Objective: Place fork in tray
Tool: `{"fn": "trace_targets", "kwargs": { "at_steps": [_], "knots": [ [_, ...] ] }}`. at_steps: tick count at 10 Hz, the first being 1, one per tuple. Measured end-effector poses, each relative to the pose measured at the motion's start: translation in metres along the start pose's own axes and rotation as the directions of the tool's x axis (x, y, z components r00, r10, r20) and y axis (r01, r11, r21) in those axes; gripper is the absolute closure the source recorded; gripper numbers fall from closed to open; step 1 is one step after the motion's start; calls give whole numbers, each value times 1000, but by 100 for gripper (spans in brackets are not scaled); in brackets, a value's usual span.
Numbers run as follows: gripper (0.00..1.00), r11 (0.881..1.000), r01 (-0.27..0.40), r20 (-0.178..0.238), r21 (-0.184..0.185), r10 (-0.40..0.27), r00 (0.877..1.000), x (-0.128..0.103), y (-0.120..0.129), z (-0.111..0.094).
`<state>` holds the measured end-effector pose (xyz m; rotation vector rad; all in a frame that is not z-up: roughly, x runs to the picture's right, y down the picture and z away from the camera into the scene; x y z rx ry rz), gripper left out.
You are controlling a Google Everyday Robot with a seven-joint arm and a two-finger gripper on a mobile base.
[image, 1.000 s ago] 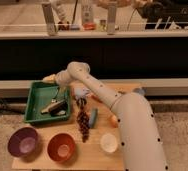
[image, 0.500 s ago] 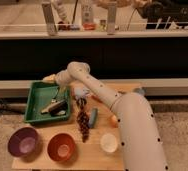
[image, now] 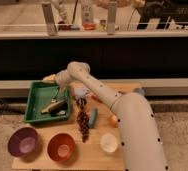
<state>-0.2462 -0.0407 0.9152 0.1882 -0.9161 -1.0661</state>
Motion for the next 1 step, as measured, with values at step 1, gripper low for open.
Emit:
{"fn": "trace_targets", "kwargs": {
  "at_steps": [1],
  "knots": [
    [21,1000,0,0,0,0,1000,0,0,0]
  ]
}}
